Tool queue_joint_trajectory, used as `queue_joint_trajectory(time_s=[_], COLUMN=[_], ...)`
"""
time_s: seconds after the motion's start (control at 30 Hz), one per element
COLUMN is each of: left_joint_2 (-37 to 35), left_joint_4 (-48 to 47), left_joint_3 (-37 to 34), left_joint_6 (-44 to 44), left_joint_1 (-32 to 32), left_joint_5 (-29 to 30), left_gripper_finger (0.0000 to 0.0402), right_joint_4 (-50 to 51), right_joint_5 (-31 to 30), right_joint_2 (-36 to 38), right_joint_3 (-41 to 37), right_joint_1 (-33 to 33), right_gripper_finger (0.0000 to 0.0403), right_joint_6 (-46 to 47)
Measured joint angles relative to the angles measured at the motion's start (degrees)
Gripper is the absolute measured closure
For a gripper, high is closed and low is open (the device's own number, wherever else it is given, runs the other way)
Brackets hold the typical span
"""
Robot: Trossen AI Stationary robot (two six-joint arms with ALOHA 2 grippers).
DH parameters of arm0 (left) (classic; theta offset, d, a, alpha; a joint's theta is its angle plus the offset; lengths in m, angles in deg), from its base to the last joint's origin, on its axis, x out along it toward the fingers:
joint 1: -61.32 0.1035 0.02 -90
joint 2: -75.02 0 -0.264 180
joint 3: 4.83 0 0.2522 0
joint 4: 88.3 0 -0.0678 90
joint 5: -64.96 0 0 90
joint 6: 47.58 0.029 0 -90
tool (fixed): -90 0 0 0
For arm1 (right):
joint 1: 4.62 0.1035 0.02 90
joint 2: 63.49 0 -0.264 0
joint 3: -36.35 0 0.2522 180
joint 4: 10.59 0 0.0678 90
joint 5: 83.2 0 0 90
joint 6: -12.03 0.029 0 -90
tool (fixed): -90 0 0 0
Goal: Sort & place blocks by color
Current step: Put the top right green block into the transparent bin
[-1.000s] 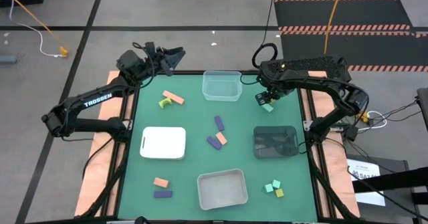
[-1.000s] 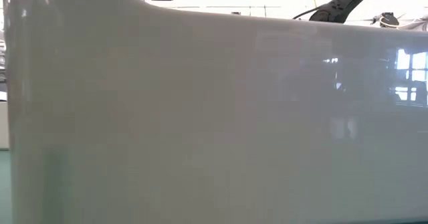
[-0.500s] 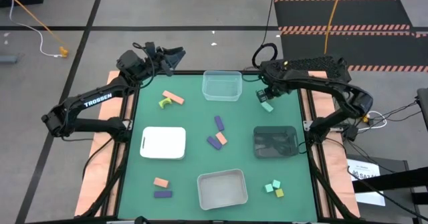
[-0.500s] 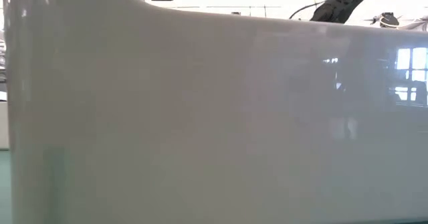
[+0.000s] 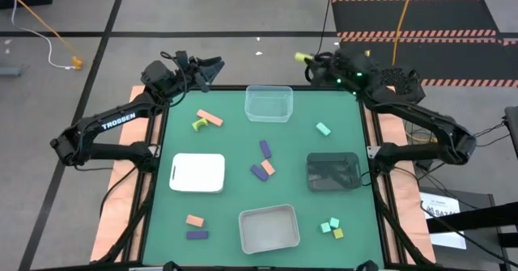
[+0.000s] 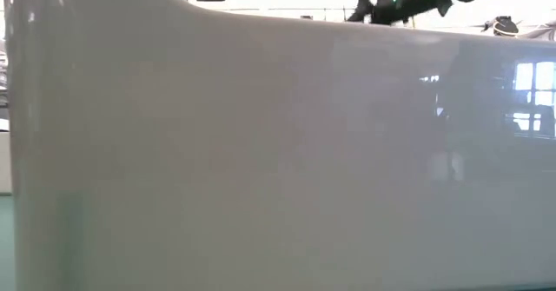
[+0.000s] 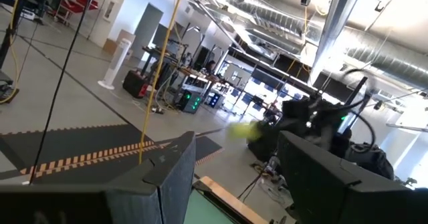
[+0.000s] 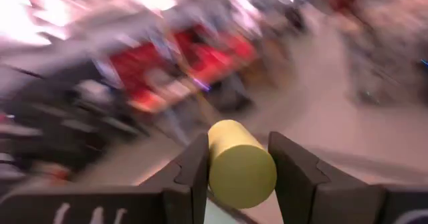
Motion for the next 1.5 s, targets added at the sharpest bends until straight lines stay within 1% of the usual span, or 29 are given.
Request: queue_joint_trajectory(time_s=[0.13, 0.2, 0.27, 0.43, 0.53, 0.7, 0.9, 0.97, 1.1, 1.3, 1.5], left_joint_2=[-0.01, -0.01, -0.02, -0.02, 0.00, -0.02, -0.02, -0.02, 0.00, 0.00, 0.00], left_joint_4=[-0.01, -0.02, -0.02, -0.09, -0.68, -2.86, -6.97, -8.37, -9.51, -9.08, -10.55], left_joint_3=[0.02, 0.01, 0.00, 0.00, 0.00, 0.00, 0.00, 0.00, -0.02, 0.00, -0.02], left_joint_6=[0.00, 0.00, 0.00, 1.69, 3.36, 3.30, 3.02, 2.71, 2.70, 1.11, 1.84], left_joint_1=[0.00, 0.00, -0.01, 0.00, 0.00, 0.00, 0.00, 0.00, -0.02, -0.02, -0.02], left_joint_5=[0.00, 0.02, 0.02, 0.05, 0.07, 1.42, 2.47, 2.55, 2.56, 2.54, 2.54], left_gripper_finger=[0.0188, 0.0188, 0.0188, 0.0188, 0.0188, 0.0188, 0.0188, 0.0188, 0.0188, 0.0188, 0.0188], right_joint_4=[-11.68, -14.67, -15.55, -15.03, -12.90, -8.44, -8.43, -8.62, -8.54, -8.73, -6.70], right_joint_5=[9.56, 11.56, 12.66, 12.81, 14.20, 14.17, 14.06, 13.37, 9.37, 9.34, 9.30], right_joint_2=[0.32, 0.01, -0.33, -2.65, -5.29, -12.02, -20.74, -23.20, -27.26, -30.56, -32.69], right_joint_3=[0.03, 0.03, 0.03, 0.03, 0.03, 0.01, 0.03, 0.01, 0.01, 0.03, 0.03], right_joint_1=[0.04, 0.07, 0.06, 0.04, 0.04, 1.27, 3.90, 4.56, 5.30, 5.31, 5.31], right_gripper_finger=[0.0294, 0.0294, 0.0294, 0.0294, 0.0294, 0.0294, 0.0294, 0.0294, 0.0294, 0.0294, 0.0294], right_joint_6=[0.83, 1.61, 1.91, 0.87, -0.95, -1.61, -8.05, -8.42, -8.64, -6.74, -6.67])
